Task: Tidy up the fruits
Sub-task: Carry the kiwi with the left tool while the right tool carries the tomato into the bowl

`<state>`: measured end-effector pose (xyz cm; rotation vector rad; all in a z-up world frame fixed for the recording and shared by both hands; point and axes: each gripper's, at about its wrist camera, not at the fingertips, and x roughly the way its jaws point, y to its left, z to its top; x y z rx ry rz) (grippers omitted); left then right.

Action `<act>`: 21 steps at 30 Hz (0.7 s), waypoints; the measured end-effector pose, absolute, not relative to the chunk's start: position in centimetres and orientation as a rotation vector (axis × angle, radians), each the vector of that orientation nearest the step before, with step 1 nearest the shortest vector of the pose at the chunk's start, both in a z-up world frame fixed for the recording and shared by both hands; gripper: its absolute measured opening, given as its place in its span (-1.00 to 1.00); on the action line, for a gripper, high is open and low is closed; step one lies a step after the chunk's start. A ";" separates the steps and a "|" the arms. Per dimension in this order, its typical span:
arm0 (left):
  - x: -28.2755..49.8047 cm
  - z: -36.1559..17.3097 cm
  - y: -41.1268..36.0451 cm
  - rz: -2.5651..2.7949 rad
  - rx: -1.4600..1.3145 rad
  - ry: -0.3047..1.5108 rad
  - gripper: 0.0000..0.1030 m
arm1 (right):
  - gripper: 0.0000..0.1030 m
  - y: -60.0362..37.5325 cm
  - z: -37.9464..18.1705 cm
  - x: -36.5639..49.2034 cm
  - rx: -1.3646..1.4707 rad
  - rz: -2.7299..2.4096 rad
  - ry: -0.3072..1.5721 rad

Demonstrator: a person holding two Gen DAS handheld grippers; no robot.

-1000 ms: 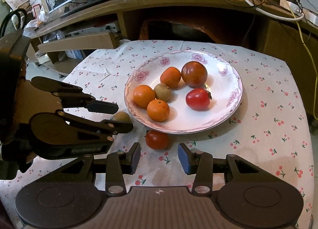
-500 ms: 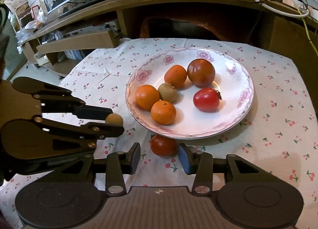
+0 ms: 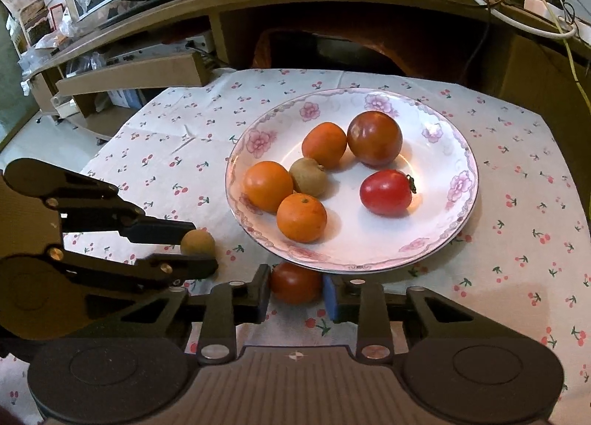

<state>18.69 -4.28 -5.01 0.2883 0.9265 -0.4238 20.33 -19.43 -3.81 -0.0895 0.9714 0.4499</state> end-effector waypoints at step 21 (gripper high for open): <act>18.6 -4.2 -3.9 -0.426 0.257 0.901 -0.41 | -0.43 -20.8 -2.6 19.5 -0.070 0.451 0.972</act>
